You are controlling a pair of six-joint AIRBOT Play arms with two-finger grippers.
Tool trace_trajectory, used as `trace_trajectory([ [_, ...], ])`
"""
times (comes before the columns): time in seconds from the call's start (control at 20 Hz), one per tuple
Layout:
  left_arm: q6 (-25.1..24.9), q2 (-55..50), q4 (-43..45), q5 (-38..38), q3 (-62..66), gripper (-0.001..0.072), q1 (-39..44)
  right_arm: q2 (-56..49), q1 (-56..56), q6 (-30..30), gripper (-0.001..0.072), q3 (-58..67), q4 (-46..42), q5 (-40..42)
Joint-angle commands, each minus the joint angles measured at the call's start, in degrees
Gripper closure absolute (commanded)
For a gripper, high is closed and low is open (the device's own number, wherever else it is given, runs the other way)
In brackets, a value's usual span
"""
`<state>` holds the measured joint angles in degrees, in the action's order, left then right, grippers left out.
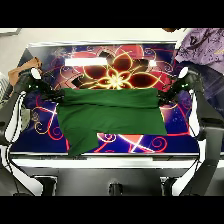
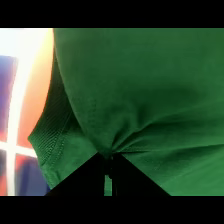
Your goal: Fold the clothes and pants, and hang the long-sleeved shirts on hangers.
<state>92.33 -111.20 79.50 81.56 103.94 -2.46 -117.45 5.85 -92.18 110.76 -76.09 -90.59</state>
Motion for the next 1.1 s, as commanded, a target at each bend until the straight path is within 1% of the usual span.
trace_trajectory([
  [0.0,0.1,-0.7,-0.7,0.6,0.0,0.0682,0.0,-0.8,-1.3,-0.9,0.0680,0.0,-1.8,-1.2],
  [0.05,0.2,-0.9,-1.0,0.6,0.0,0.0633,0.0,-0.9,-1.3,-1.2,0.0628,0.0,-1.7,-1.3],
  [0.1,0.2,-0.8,-1.8,0.3,0.1,0.0562,0.0,-0.9,-1.3,-1.7,0.0491,0.0,-1.7,-1.7],
  [0.15,0.2,-0.7,-2.4,0.3,0.6,0.0421,-0.2,-0.7,-1.3,-1.6,0.0389,0.0,-1.8,-2.6],
  [0.2,0.2,-0.3,-2.4,0.6,1.4,0.0190,-0.6,-0.3,-1.0,-1.5,0.0232,0.1,-2.0,-3.5],
  [0.25,0.2,0.8,-2.4,0.9,2.3,-0.0013,-1.4,0.7,-0.3,-1.5,0.0118,0.1,-1.2,-3.8],
  [0.3,0.2,2.3,-2.4,1.3,2.9,-0.0013,-2.5,2.1,0.6,-1.5,0.0108,0.1,0.2,-4.0],
  [0.4,0.0,6.3,-2.4,3.7,2.4,-0.0013,-5.5,5.9,4.1,0.4,0.0109,0.0,4.3,-4.8],
  [0.5,0.2,12.4,-3.3,4.3,-3.9,-0.0013,-9.3,10.5,9.8,3.0,0.0111,-1.8,9.7,-3.5],
  [0.6,-0.3,21.5,-6.7,0.8,-18.2,-0.0013,-12.8,15.7,16.5,5.6,0.0111,-9.2,16.2,-2.0],
  [0.65,-0.6,27.0,-9.8,-2.2,-27.6,-0.0013,-14.3,18.4,19.5,6.6,0.0112,-14.8,18.4,-1.3],
  [0.8,-1.2,42.1,-20.3,-10.8,-54.2,-0.0013,-16.4,25.4,23.7,8.5,0.0113,-29.9,20.3,2.3],
  [0.85,-2.5,46.4,-24.3,-12.9,-61.8,-0.0013,-16.4,27.1,23.8,8.9,0.0114,-33.6,20.3,3.3],
  [0.95,-5.0,52.7,-31.5,-15.7,-73.3,-0.0013,-16.4,29.1,23.1,9.1,0.0117,-37.9,20.6,4.4],
  [1.05,-6.9,55.7,-36.3,-17.5,-80.7,-0.0013,-16.4,29.7,22.8,9.3,0.0121,-39.3,21.0,4.5],
])
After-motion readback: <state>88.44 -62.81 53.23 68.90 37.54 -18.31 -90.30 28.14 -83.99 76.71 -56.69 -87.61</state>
